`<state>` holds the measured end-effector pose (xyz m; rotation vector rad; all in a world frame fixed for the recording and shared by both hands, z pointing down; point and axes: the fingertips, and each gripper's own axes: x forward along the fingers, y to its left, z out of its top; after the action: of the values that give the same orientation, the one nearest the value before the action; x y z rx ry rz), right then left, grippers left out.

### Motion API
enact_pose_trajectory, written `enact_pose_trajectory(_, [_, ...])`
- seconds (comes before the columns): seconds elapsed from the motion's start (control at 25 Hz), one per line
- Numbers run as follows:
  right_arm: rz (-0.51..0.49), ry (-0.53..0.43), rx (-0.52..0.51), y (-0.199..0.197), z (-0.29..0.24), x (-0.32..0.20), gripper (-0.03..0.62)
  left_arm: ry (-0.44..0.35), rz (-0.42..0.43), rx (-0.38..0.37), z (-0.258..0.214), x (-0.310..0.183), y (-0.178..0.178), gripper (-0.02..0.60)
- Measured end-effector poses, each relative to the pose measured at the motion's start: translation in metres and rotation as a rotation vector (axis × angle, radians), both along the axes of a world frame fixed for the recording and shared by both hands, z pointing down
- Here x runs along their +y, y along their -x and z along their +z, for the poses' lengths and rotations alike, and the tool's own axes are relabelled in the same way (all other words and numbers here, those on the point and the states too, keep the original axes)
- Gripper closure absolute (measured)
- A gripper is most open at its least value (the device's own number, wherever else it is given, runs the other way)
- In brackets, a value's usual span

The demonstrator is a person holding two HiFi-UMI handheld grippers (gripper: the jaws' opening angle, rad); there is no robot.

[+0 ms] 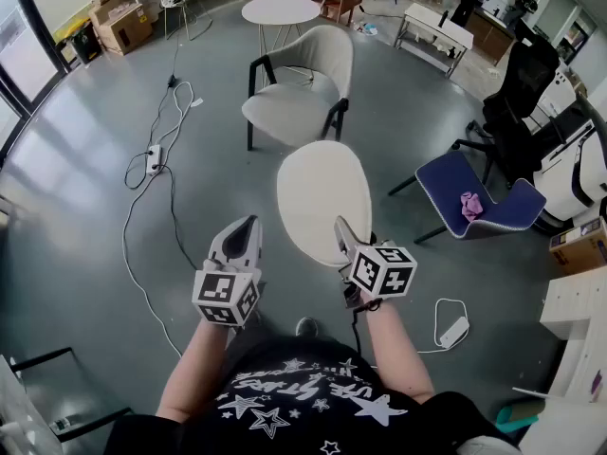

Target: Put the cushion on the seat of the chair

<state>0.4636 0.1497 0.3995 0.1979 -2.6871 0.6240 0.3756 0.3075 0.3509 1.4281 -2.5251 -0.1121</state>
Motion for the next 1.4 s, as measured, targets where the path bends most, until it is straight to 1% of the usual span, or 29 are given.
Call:
enact_pose_trajectory(0.2, [-0.018,-0.017,0.001,-0.011,-0.004,0.004,0.539,0.003,-0.006,0.002,-0.003,0.005,-0.011,0.574])
enact_pose_trajectory(0.44, [-0.022,-0.024,-0.005,-0.029,-0.007,-0.003,0.539,0.011,-0.009,-0.002,0.001,0.003,-0.031,0.574])
enact_pose_trajectory(0.64, [-0.056,-0.065,-0.042,-0.043,-0.013,-0.005,0.537,0.015,-0.020,0.003,0.006,0.004,-0.047,0.574])
enact_pose_trajectory(0.72, [-0.061,-0.053,-0.047,-0.045,-0.010,-0.004,0.537,0.014,-0.019,0.009,0.008,0.007,-0.050,0.574])
enact_pose_trajectory(0.84, [-0.055,-0.010,-0.030,-0.045,-0.002,-0.001,0.537,0.027,-0.004,0.012,0.012,0.010,-0.052,0.574])
enact_pose_trajectory(1.0, [-0.031,0.023,0.013,-0.049,0.011,-0.009,0.537,0.047,0.020,0.038,0.024,0.001,-0.047,0.574])
enact_pose_trajectory(1.12, [0.027,0.046,0.044,-0.052,0.022,-0.022,0.537,0.055,0.049,0.063,0.035,-0.009,-0.040,0.574])
enact_pose_trajectory(1.24, [0.074,0.046,0.079,-0.041,0.032,-0.032,0.537,0.042,0.066,0.078,0.041,-0.016,-0.018,0.574])
enact_pose_trajectory(1.4, [0.109,0.039,0.117,-0.009,0.041,-0.043,0.536,0.034,0.093,0.084,0.047,-0.025,0.020,0.574])
